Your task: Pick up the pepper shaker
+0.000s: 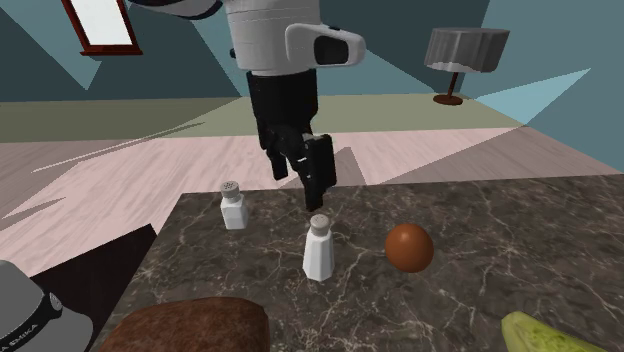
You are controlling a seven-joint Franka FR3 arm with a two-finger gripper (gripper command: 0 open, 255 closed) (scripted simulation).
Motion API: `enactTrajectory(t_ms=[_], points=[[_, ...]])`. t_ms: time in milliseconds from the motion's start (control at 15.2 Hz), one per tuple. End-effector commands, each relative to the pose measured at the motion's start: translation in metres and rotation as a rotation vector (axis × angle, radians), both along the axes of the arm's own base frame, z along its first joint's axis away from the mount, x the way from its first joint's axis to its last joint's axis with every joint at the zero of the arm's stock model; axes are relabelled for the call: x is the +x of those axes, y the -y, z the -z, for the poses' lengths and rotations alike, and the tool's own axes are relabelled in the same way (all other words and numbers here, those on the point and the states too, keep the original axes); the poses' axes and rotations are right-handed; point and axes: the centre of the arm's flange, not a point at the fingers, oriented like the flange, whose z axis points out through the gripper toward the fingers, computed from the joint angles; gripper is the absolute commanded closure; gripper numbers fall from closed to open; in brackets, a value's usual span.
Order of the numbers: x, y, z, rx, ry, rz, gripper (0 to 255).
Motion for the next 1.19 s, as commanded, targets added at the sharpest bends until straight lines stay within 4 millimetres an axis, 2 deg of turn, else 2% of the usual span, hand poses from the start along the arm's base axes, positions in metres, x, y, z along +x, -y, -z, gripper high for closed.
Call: enactTrajectory(t_ms=[0,66,528,660,726,1122], points=[[0.0,0.026,0.009,-0.006,-0.012,0.021,0],[0.001,0.035,0.012,-0.007,-0.016,0.028,0],[0.001,0.035,0.049,-0.007,-0.016,0.028,0],[0.001,0.035,0.052,-0.007,-0.016,0.028,0],[0.001,0.035,0.052,-0.007,-0.016,0.029,255],[0.001,0.035,0.051,-0.007,-0.016,0.028,255]])
